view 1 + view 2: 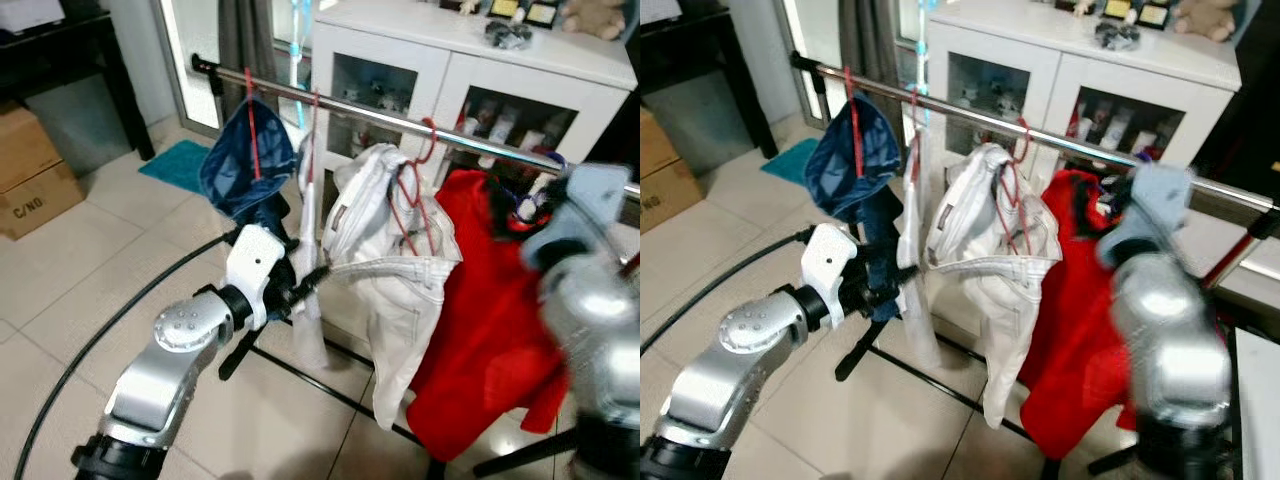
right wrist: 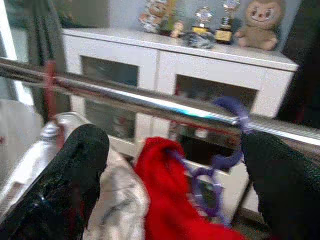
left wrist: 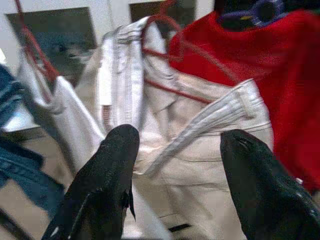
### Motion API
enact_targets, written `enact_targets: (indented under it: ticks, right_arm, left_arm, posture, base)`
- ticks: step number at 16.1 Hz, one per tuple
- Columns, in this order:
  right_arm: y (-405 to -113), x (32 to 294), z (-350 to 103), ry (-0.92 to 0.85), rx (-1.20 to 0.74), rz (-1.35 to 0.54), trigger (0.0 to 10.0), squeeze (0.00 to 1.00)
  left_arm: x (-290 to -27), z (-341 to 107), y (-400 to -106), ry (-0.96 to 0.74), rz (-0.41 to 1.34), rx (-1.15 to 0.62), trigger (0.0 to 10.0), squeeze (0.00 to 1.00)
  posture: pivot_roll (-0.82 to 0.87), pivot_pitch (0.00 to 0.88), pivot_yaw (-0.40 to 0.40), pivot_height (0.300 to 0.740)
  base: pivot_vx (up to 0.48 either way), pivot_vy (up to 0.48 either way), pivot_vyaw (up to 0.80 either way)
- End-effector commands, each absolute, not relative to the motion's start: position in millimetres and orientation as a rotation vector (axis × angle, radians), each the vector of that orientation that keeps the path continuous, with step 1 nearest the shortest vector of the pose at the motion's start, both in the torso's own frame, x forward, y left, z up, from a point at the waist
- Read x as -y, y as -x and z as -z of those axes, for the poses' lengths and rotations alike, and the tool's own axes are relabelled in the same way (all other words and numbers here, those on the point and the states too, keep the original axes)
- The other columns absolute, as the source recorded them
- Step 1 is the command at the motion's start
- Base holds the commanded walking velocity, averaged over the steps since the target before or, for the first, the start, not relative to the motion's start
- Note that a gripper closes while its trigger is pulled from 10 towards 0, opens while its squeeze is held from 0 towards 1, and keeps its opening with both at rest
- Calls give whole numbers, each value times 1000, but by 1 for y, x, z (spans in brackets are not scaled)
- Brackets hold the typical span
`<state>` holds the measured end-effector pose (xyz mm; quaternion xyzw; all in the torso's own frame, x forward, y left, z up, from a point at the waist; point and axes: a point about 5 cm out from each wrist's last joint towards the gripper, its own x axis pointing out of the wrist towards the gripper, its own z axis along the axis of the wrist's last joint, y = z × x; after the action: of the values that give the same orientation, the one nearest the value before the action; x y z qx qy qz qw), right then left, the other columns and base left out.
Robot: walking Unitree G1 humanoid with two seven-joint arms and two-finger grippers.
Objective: Hang hanger
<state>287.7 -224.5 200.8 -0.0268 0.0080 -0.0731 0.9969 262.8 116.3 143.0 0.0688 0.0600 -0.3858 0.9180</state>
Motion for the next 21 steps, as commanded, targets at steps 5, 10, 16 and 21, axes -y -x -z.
enact_targets:
  ticks: [5,10,16,21]
  right_arm:
    - [-301,265,-201,60,-223,39,10000,0]
    - [-328,276,-204,90,-348,-123,10000,0]
    - [-342,289,-197,100,-444,-195,6784,0]
    - [-348,295,-192,66,-451,-150,3059,0]
  left_arm:
    - [-108,-154,-253,-236,1031,-143,10000,0]
    - [-106,-156,-251,-231,1080,-158,10000,0]
    - [-105,-155,-251,-239,1094,-168,10000,0]
    - [-104,-153,-251,-239,1103,-177,10000,0]
  posture:
    - [-11,0,-38,740]
    - [-10,0,-49,740]
    - [-11,0,-56,740]
    - [-16,0,-53,740]
  base:
    - [0,0,0]
    - [0,0,0]
    - [0,0,0]
    - [0,0,0]
